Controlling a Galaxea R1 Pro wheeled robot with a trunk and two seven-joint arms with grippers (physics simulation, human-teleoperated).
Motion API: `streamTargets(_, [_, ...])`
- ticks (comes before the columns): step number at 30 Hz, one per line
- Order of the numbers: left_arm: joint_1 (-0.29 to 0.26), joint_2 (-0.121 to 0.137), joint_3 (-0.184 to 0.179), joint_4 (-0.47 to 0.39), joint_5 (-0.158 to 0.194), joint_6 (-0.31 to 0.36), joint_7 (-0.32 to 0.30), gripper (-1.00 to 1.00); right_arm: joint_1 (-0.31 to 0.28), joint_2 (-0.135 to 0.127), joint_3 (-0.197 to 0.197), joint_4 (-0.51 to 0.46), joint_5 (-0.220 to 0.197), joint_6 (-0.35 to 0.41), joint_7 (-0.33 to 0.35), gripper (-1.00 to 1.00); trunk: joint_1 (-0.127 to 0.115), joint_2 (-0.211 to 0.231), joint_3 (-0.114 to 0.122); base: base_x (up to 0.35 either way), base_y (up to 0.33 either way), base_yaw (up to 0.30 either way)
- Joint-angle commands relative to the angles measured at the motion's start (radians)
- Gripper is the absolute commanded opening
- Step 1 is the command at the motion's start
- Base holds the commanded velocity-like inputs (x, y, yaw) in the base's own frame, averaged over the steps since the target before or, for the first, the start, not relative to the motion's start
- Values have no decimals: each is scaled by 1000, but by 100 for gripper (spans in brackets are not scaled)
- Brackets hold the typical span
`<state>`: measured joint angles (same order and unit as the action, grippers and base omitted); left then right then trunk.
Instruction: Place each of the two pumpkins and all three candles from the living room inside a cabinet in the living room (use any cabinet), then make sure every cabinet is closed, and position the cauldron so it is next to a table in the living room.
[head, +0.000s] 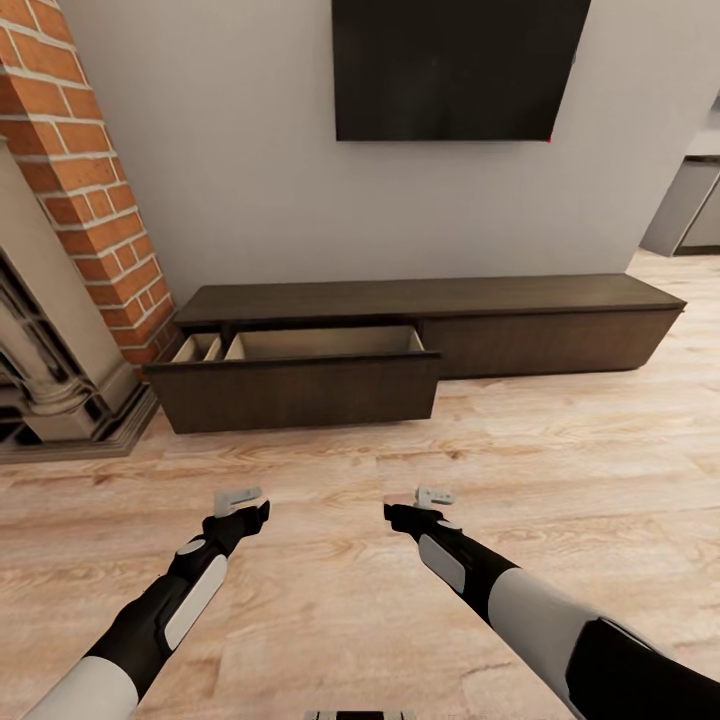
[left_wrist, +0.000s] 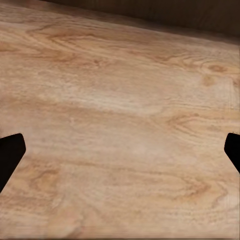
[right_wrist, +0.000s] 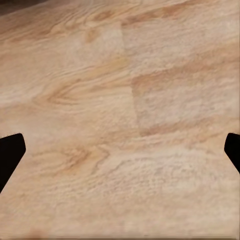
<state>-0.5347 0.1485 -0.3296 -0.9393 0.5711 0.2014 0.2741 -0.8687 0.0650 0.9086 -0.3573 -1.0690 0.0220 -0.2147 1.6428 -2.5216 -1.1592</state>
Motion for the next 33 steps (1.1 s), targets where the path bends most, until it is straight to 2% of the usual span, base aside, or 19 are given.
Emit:
streamTargets(1, [-1, 2, -5, -2, 9, 1, 9, 100, -1, -1, 7, -2, -4, 2, -9, 100, 0, -1, -4, 0, 0, 50])
streamTargets(6, [0, 4, -5, 2, 9, -6, 10, 100, -1, -1, 7, -5, -2, 1, -11, 100, 2, -2, -22, 0, 0, 41])
streamTargets(10, [26, 7, -4, -23, 4, -10, 10, 100, 3, -2, 7, -9, -2, -9, -12, 100, 4, -3, -38, 0, 0, 6])
streamTargets(14, [57, 10, -2, -83, -2, -10, 12, 100, 28, -2, 7, -16, -2, -80, -11, 100, 6, -4, -53, 0, 0, 1])
streamTargets(18, [85, 11, 0, -125, -5, -10, 11, 100, 58, -2, 8, -21, -1, -173, -7, 100, 6, -4, -53, 0, 0, 0])
streamTargets(21, [91, 11, 0, -132, -6, -10, 11, 100, 70, -2, 9, -37, 1, -203, -7, 100, 6, -4, -53, 0, 0, 0])
streamTargets(23, [93, 11, -1, -130, -6, -10, 11, 100, 82, -2, 10, -53, 18, -213, -7, 100, 6, -4, -53, 0, 0, 0])
streamTargets(28, [94, 9, -3, -126, -8, -10, 10, 100, 105, -2, 8, -91, 96, -234, -12, 100, 6, -4, -53, 3, 0, 0])
streamTargets(33, [94, 9, -1, -124, -6, -10, 11, 100, 110, -1, 6, -96, 112, -239, -14, 100, 6, -4, -53, 113, 0, 0])
